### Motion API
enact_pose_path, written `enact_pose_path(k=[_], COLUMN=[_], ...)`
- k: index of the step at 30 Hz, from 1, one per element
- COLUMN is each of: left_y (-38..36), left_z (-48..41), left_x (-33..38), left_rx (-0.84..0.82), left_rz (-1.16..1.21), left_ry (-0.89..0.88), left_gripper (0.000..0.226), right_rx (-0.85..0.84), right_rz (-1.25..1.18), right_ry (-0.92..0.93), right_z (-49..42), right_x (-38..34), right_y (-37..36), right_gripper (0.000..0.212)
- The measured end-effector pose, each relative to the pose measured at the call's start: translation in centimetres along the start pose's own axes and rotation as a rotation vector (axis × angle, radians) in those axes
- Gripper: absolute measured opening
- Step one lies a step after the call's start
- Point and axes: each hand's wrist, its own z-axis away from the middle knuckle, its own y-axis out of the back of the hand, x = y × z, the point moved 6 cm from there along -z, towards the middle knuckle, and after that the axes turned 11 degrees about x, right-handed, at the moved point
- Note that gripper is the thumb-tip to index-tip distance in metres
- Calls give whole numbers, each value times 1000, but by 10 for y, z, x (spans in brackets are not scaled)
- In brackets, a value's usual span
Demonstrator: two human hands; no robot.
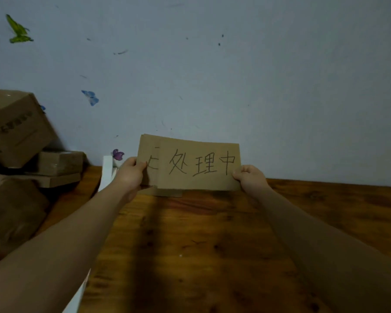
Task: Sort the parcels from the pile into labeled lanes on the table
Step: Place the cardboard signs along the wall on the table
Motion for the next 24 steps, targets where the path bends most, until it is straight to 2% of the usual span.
enact_pose_path(k=[3,7,12,14,15,17,19,20,22,24], left_y=[-6,-2,-13,-22,-26,-33,-38,-39,-42,-45], left_z=[-2,-3,1,4,6,9,11,10,7,3], left_x=[-2,-5,-7,-8,-10,-15,-19,-21,-24,-27], left_rx=[175,335,378,359,353,345,339,339,337,324], left_rz=[37,30,58,56,55,56,53,50,28,21], left_ry=[-16,-45,-42,-48,-50,-47,-36,-27,-24,-23], left_gripper=[22,29,31,32,33,32,31,31,31,31], right_rx=[58,137,141,118,109,3,-259,-390,-523,-522], right_rz=[81,229,373,470,580,866,1081,1143,1228,1258], right_ry=[-39,-141,-176,-173,-133,153,544,641,579,528], right_z=[-36,-68,-85,-87,-86,-78,-56,-45,-46,-61], right_x=[25,65,104,117,123,124,130,136,153,158], right_y=[38,74,79,71,69,59,36,28,20,15], right_gripper=[25,35,34,43,50,53,47,47,53,60])
